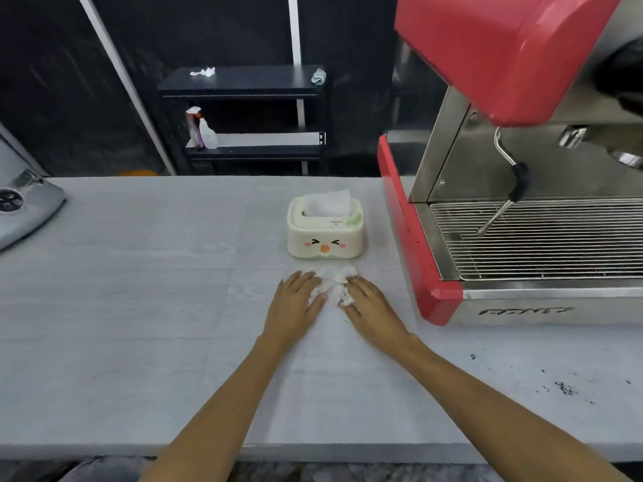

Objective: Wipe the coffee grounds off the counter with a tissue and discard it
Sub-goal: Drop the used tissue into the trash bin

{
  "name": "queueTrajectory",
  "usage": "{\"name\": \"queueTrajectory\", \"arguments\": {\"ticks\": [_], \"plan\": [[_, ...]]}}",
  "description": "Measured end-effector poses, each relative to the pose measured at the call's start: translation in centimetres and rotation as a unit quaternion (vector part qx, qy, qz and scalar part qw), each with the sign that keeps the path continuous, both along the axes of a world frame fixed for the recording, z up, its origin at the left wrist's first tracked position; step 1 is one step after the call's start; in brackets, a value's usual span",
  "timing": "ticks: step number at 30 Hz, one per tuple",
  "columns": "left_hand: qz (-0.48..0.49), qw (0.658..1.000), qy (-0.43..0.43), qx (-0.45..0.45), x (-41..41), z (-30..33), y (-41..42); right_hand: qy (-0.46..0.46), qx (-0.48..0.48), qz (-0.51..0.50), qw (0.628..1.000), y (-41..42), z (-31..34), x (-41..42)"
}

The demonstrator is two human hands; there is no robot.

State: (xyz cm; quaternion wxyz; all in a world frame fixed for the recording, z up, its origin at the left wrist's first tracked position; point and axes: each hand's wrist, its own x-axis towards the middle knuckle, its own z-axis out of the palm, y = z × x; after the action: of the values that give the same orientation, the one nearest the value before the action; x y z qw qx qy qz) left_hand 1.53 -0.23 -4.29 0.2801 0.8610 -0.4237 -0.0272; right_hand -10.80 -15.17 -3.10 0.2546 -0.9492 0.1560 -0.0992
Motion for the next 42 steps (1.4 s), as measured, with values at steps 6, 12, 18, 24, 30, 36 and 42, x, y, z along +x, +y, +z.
{"name": "queueTrajectory", "arguments": {"ticks": [6, 12, 18, 24, 30, 36, 42], "plan": [[0.028, 0.997, 0.041, -0.064, -1.7, 0.5, 0.6, -0.028, 0.080, -0.017, 0.996, 0.8, 1.7, -1.3], [0.007, 0.995, 0.030, -0.096, -3.2, 0.9, 1.7, -0.071, 0.054, 0.005, 0.996, 1.2, 1.6, -2.3], [0.010, 0.995, 0.023, -0.099, -5.0, 1.2, 2.7, -0.081, 0.025, -0.008, 0.996, 2.0, 1.4, -3.5], [-0.010, 0.993, -0.009, -0.119, -6.5, 1.0, 3.2, -0.113, 0.000, -0.011, 0.993, 2.6, 1.5, -5.5], [-0.026, 0.993, -0.014, -0.118, -8.5, 1.0, 2.9, -0.130, -0.008, -0.020, 0.991, 2.8, 1.6, -8.5], [-0.048, 0.993, -0.025, -0.104, -10.9, 1.9, 2.3, -0.147, -0.006, -0.026, 0.989, 2.8, 1.6, -12.0], [-0.079, 0.991, -0.042, -0.102, -14.2, 2.5, 0.7, -0.159, -0.011, -0.043, 0.986, 1.7, 1.8, -16.4]]}}
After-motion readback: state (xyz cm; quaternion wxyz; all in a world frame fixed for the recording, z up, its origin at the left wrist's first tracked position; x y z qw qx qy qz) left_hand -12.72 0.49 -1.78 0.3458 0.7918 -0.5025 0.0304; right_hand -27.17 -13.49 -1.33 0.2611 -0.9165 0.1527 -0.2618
